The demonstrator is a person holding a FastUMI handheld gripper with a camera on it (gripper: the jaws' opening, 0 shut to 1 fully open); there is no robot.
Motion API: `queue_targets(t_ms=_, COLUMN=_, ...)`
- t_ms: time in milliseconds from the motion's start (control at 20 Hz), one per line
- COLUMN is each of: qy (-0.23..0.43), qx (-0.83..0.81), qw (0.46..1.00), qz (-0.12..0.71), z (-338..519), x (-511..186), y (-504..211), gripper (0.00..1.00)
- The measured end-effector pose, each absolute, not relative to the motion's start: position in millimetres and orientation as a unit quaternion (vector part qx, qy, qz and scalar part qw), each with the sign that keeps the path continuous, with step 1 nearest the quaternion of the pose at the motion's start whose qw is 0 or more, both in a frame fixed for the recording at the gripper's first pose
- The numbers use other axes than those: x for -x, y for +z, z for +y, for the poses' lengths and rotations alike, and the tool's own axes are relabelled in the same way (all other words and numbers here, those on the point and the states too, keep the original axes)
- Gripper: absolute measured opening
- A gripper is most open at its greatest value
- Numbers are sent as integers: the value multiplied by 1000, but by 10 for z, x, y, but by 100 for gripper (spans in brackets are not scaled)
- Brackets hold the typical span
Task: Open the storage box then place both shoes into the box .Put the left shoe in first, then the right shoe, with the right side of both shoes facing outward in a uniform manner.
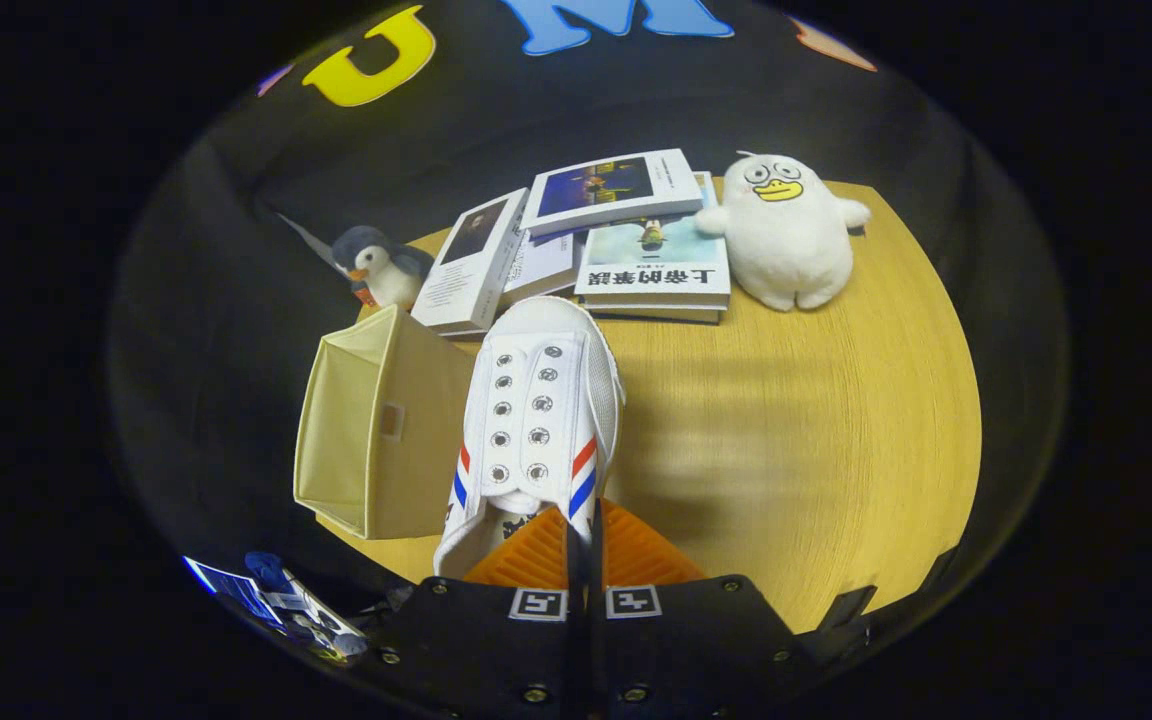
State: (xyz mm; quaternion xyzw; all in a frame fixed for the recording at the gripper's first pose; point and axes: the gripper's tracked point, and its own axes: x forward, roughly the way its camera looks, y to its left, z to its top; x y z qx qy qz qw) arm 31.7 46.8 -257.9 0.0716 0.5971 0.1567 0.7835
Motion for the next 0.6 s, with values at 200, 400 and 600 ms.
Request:
queue_targets(t_ms=200, qy=193, qx=-55, qw=782, qz=590, z=830, x=-339, y=-2383, gripper=0)
queue_targets(t_ms=400, qy=230, qx=-38, qw=781, qz=579, z=1200, x=-386, y=-2240, gripper=0)
queue_targets(t_ms=600, qy=263, qx=-32, qw=777, qz=571, z=1575, x=-422, y=-2131, gripper=0)
